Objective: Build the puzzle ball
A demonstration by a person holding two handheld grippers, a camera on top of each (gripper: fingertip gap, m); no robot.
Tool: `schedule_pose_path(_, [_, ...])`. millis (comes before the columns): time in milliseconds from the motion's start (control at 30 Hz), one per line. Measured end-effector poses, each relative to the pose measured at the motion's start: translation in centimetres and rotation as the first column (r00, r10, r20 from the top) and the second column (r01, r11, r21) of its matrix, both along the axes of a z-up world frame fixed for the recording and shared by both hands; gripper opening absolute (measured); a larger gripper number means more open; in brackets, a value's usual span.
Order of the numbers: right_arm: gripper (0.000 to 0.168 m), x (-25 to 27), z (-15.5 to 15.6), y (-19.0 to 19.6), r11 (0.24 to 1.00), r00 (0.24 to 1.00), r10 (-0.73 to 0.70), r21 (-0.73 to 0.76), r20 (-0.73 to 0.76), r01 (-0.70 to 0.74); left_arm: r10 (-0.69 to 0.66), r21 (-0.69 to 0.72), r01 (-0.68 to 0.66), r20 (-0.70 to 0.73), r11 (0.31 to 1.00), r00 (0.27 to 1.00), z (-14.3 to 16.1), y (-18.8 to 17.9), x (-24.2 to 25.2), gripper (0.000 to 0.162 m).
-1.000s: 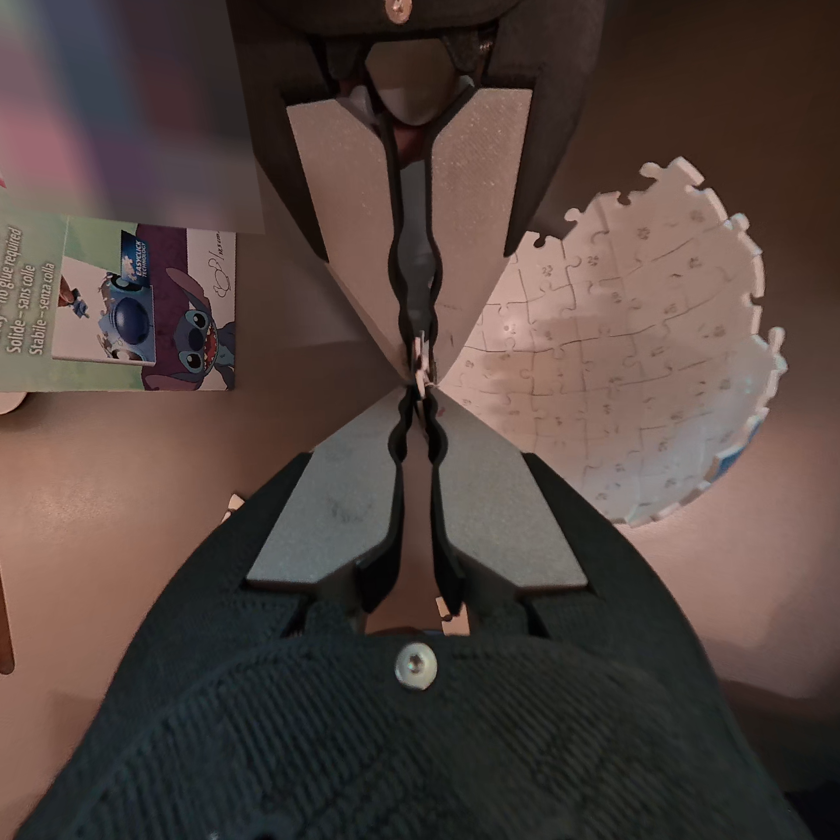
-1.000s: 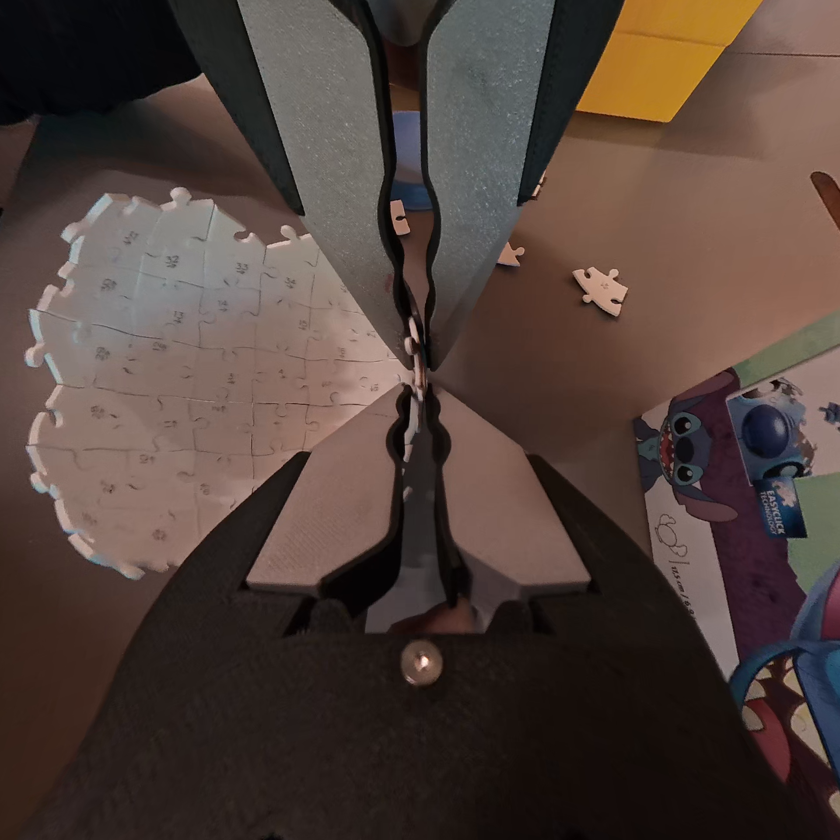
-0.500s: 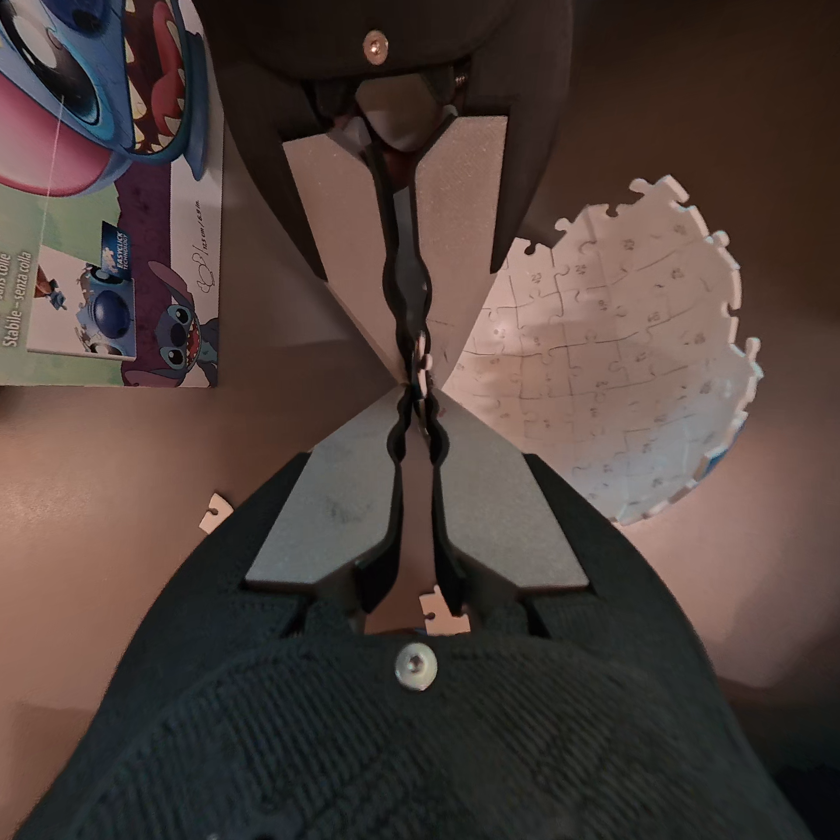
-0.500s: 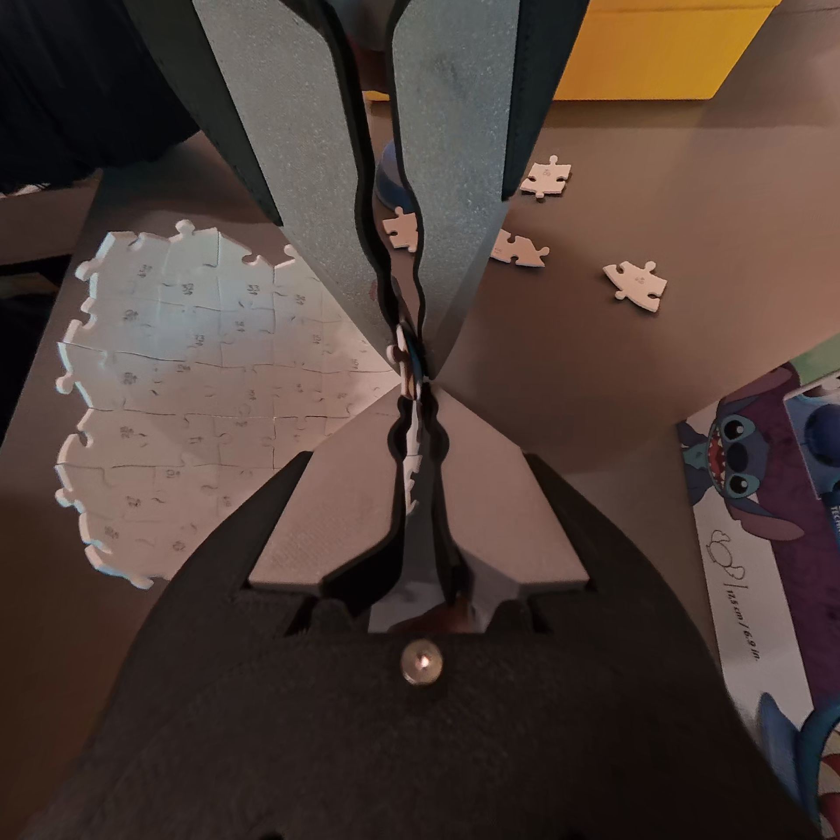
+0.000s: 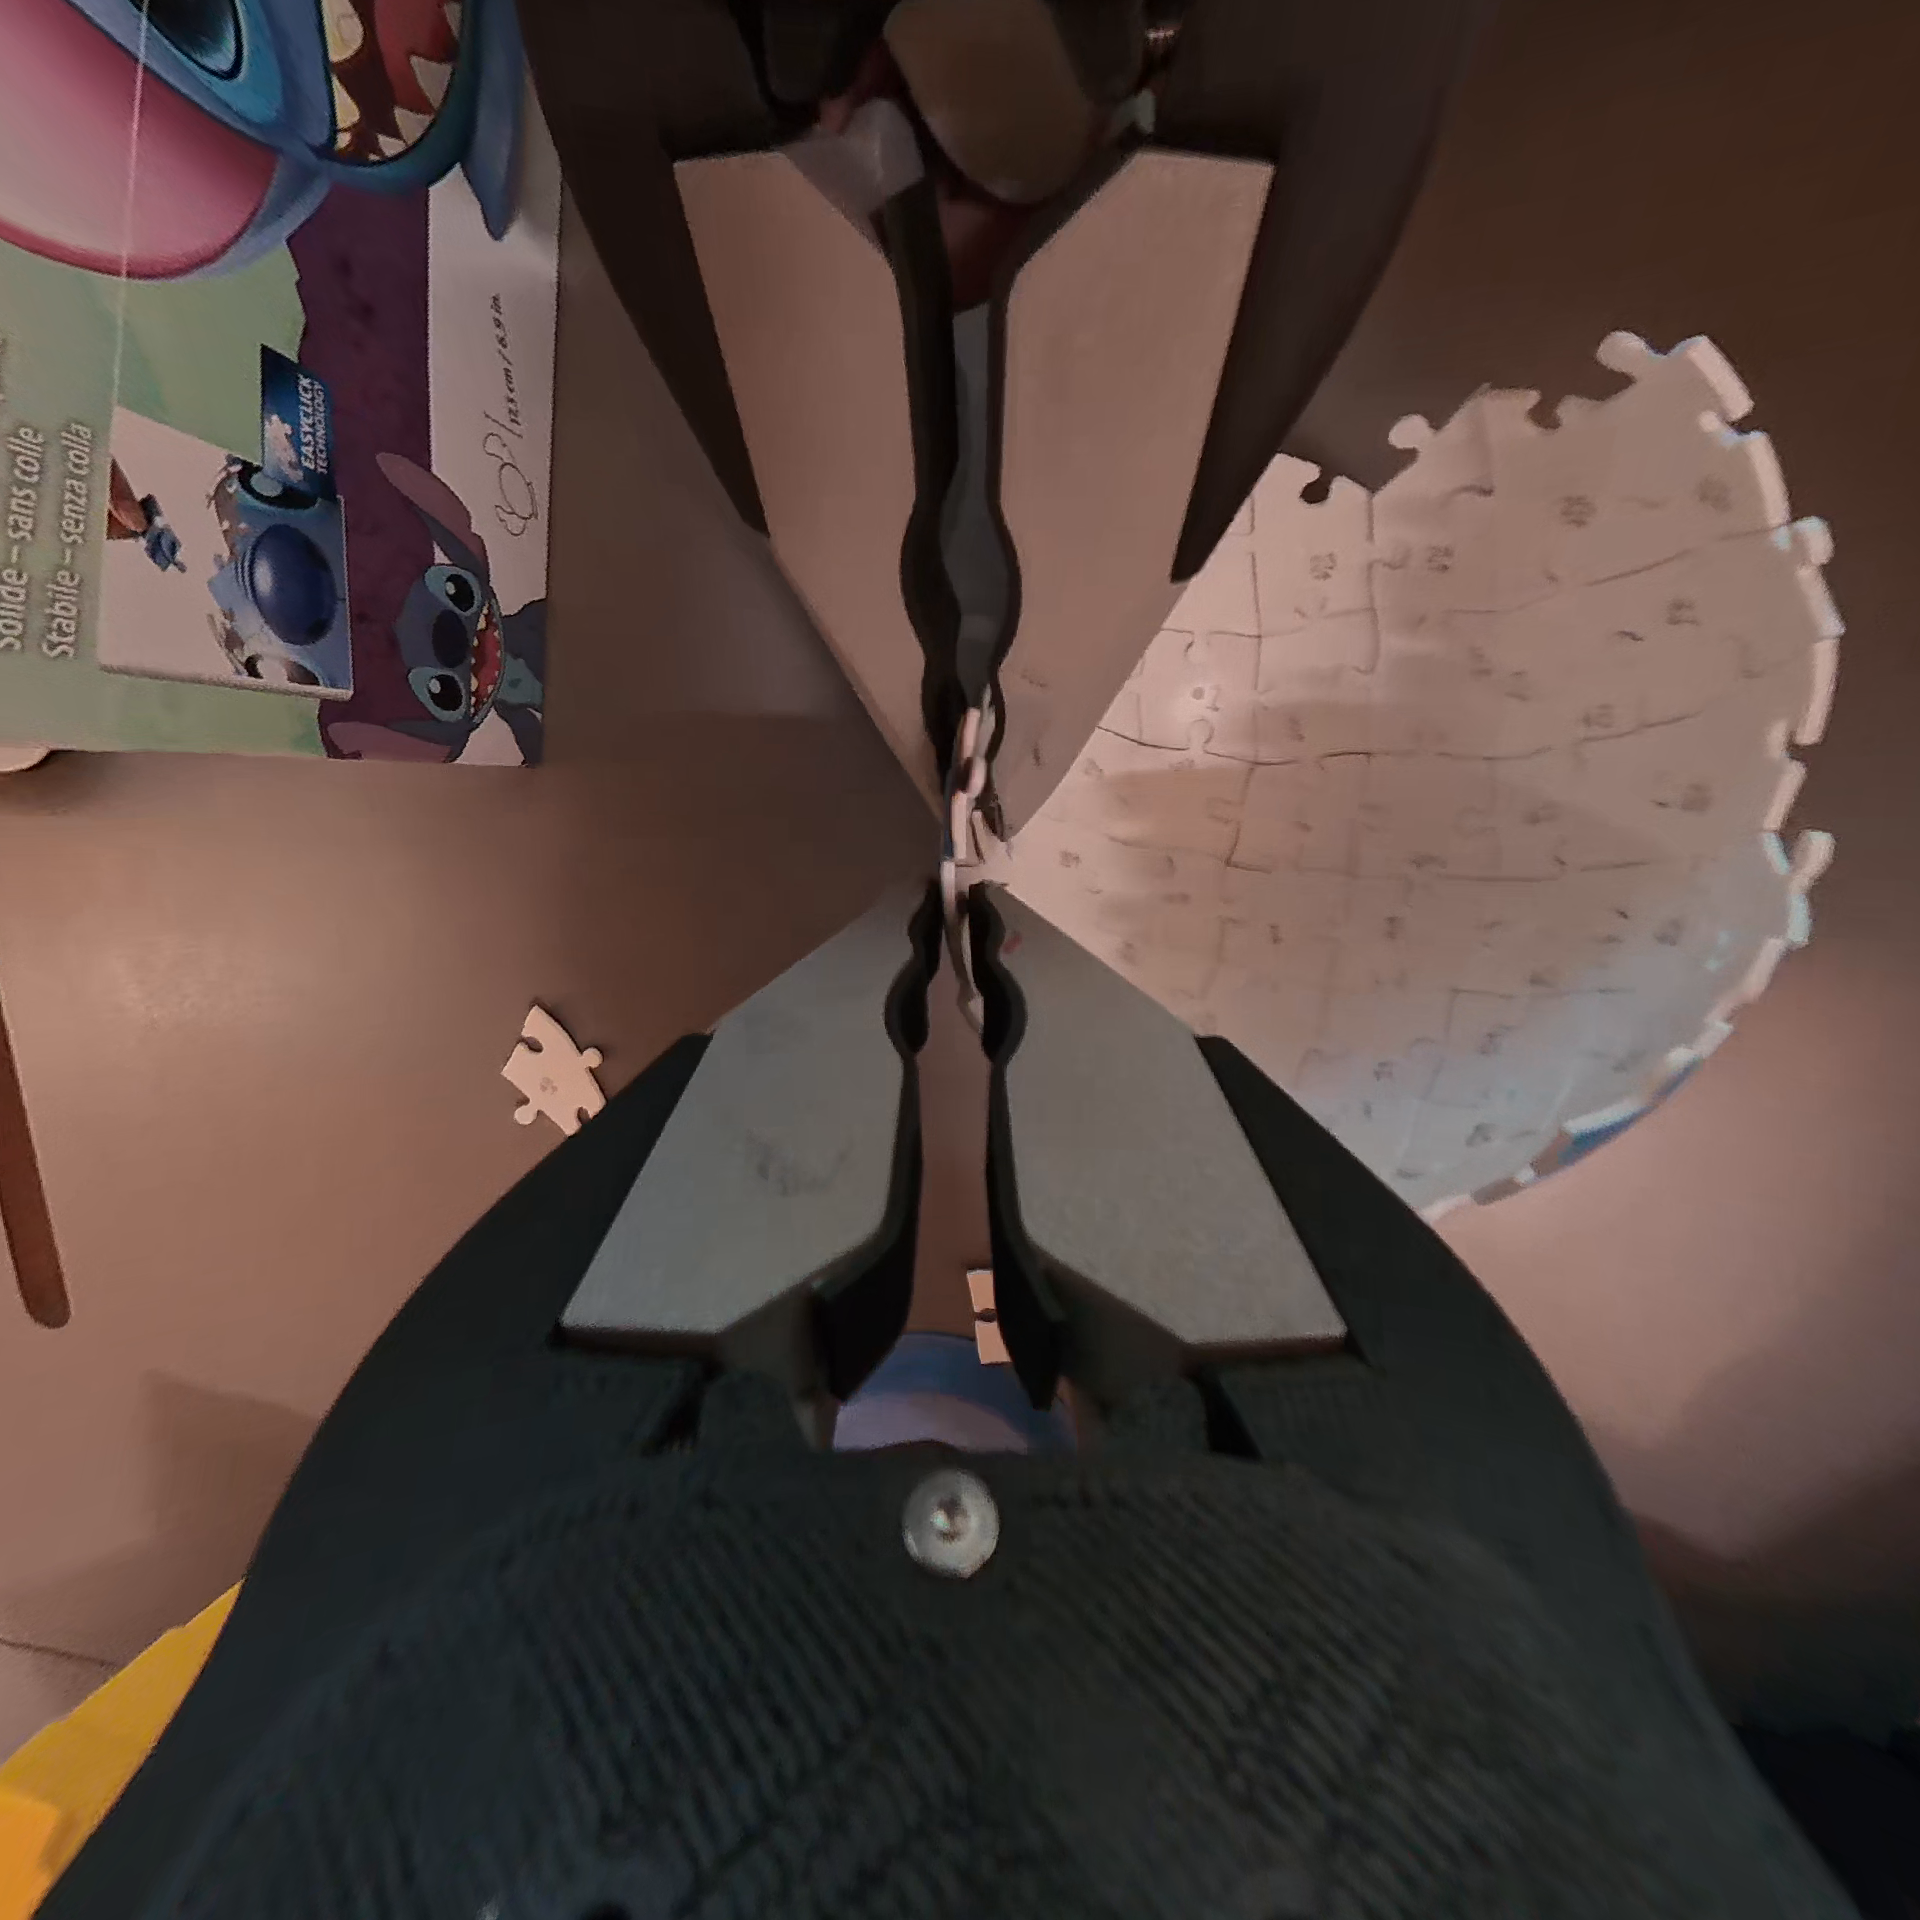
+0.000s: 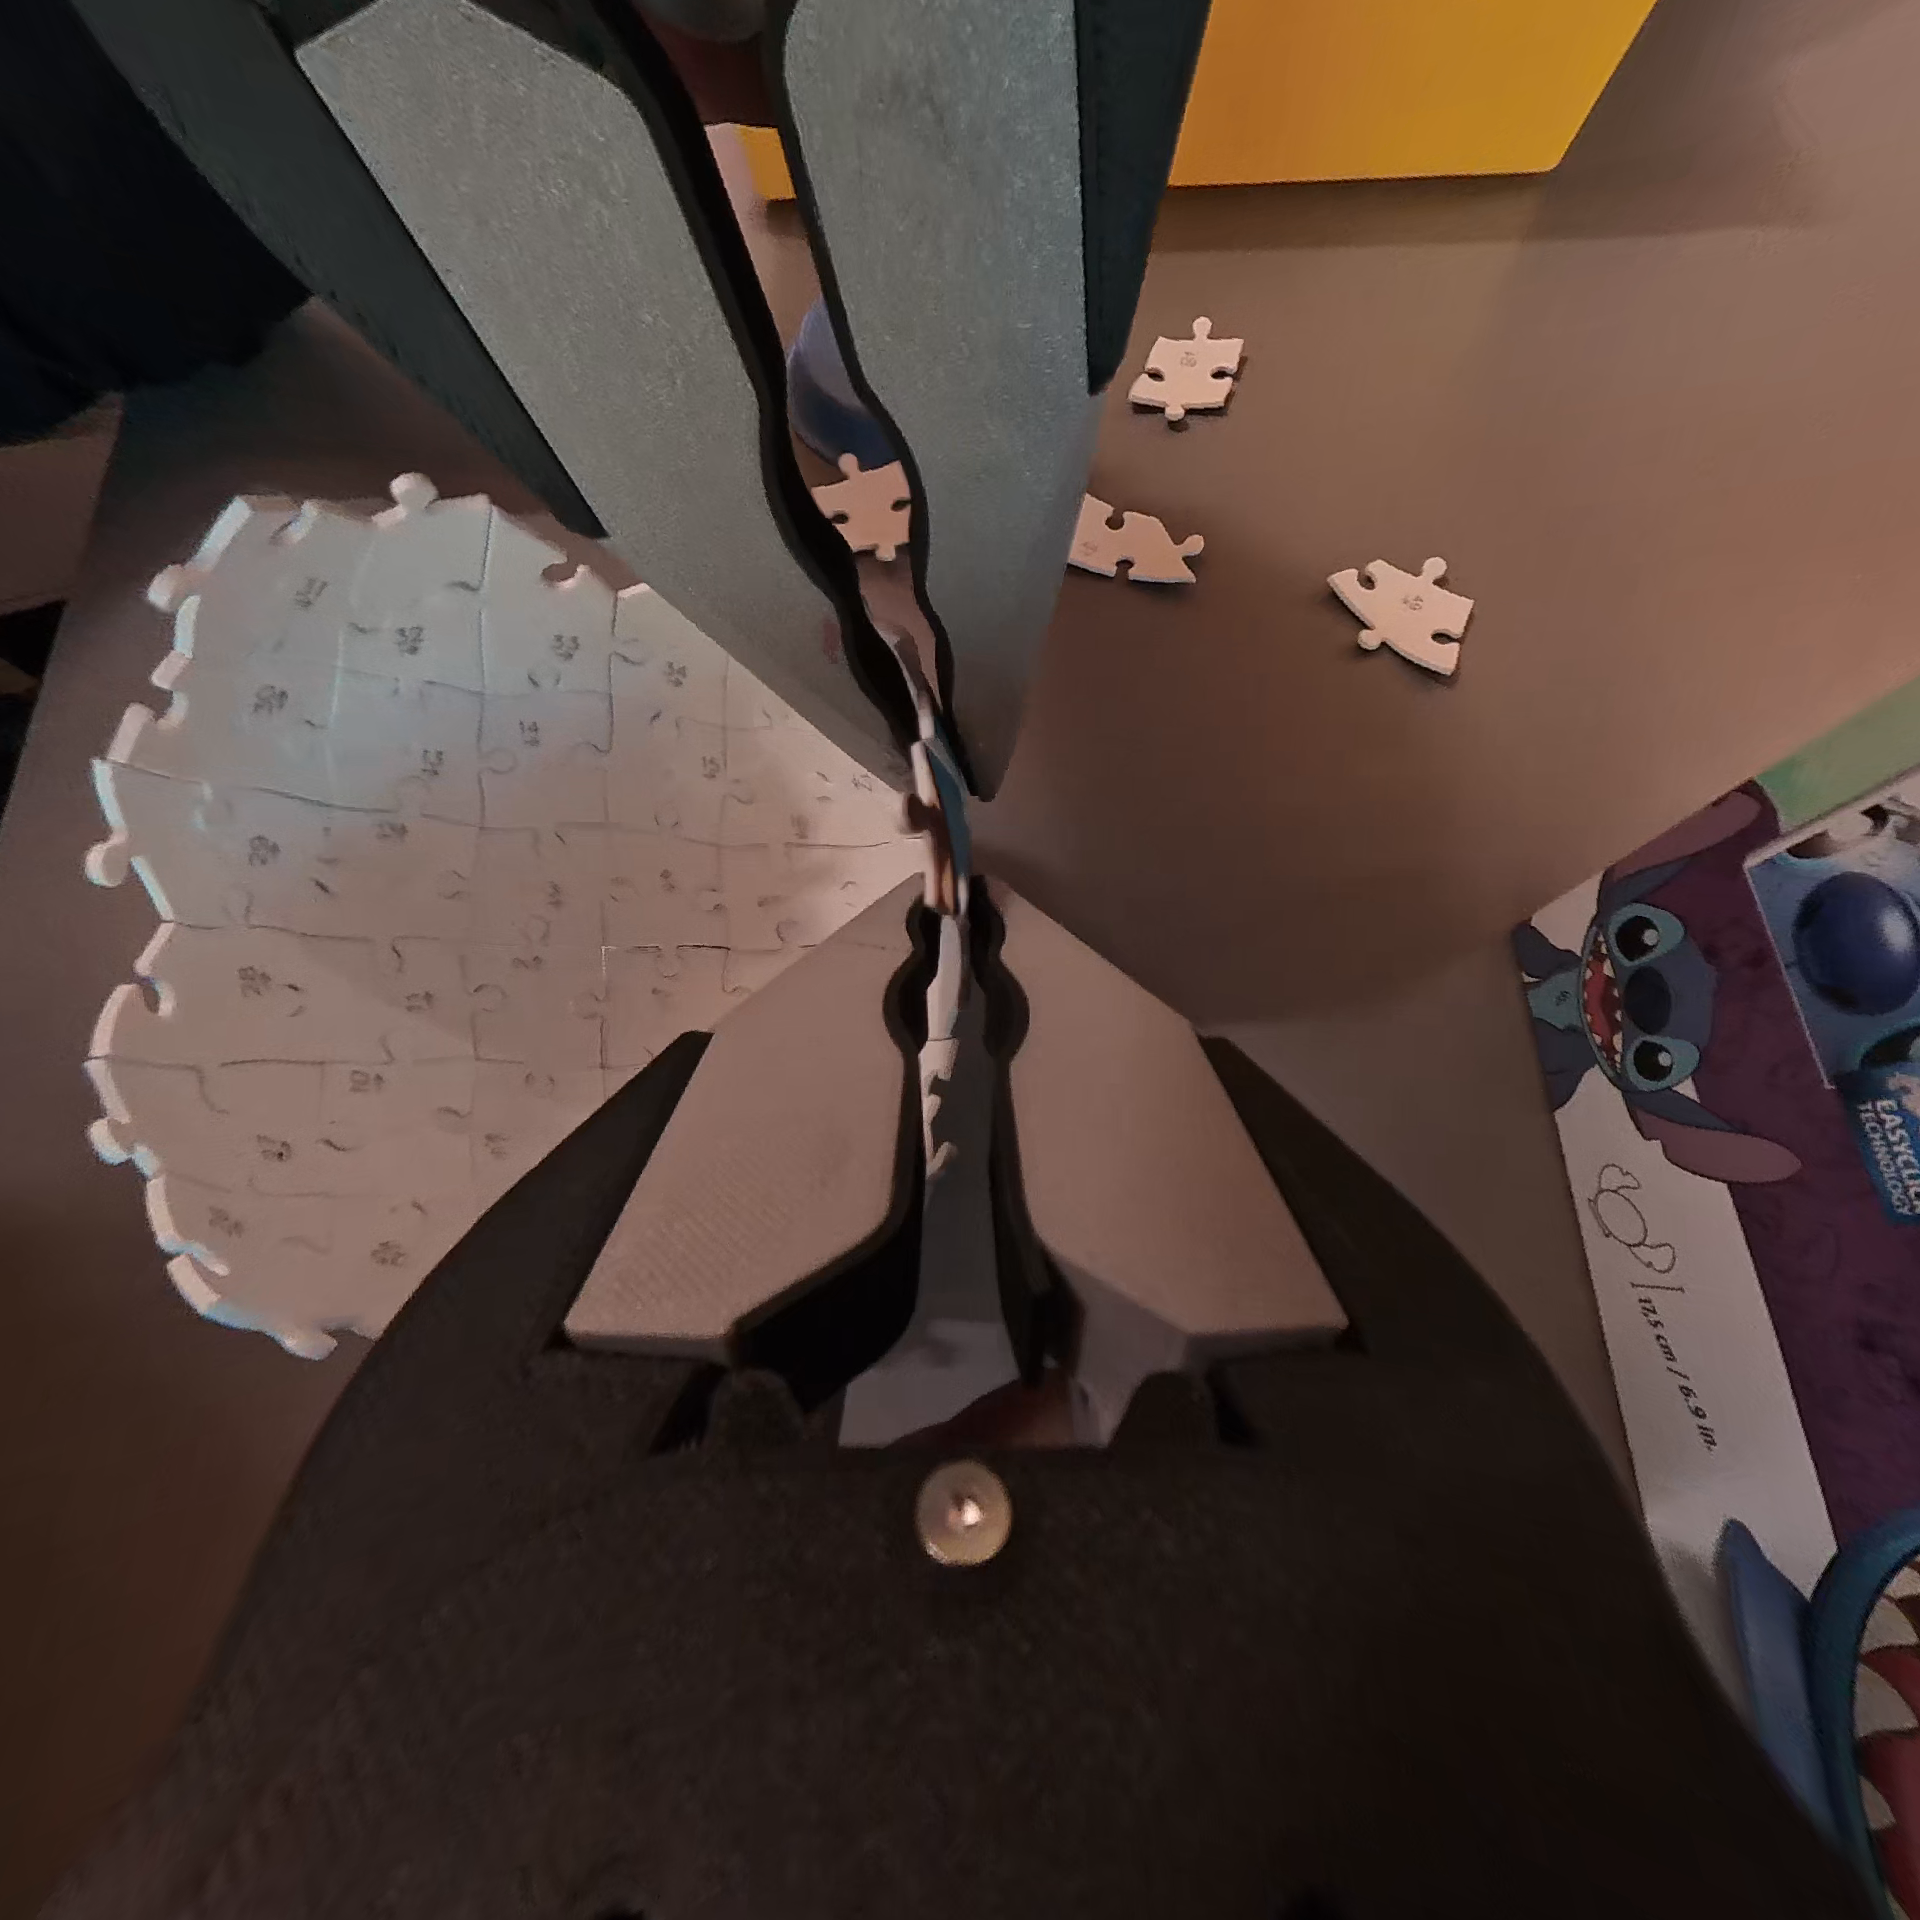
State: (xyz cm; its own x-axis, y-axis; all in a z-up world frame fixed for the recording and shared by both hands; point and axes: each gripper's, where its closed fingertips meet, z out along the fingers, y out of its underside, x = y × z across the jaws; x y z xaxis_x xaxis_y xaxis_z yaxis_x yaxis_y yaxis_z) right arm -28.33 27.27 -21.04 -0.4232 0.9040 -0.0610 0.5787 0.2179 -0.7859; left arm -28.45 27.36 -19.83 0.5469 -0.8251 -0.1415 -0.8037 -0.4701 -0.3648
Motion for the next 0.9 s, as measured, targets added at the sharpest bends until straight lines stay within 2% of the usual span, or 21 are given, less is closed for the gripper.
schedule_pose_path(33, [0.002,-0.03,-0.05,-0.02,1.000,1.000,-0.001,-0.005,-0.002,0.001,0.004,-0.004,-0.004,0.000,1.000,1.000,-0.05,0.00,-0.01,0.002])
schedule_pose_path(200, [0.012,-0.25,-0.37,-0.12,0.999,1.000,0.025,-0.032,0.001,-0.025,-0.004,-0.021,0.005,0.023,1.000,1.000,-0.02,-0.25,0.18,0.002])
schedule_pose_path(300, [0.011,-0.18,-0.59,-0.42,0.994,0.998,0.068,-0.084,0.013,-0.067,-0.010,-0.016,0.010,0.024,1.000,1.000,-0.02,-0.24,0.29,0.003])
schedule_pose_path(367, [0.003,-0.10,-0.60,-0.73,0.990,0.996,0.091,-0.112,0.013,-0.089,-0.006,-0.017,0.007,0.024,1.000,1.000,-0.06,-0.16,0.26,0.003])
schedule_pose_path(533, [0.000,-0.05,-0.41,-0.82,0.988,0.996,0.086,-0.132,0.018,-0.083,0.000,-0.027,0.001,0.042,1.000,0.999,0.07,-0.27,0.28,0.002])
schedule_pose_path(900, [0.004,-0.53,-0.36,-0.88,0.991,0.998,0.056,-0.119,0.015,-0.054,0.029,-0.026,-0.029,-0.012,0.999,1.000,0.04,-0.52,-0.02,0.002])
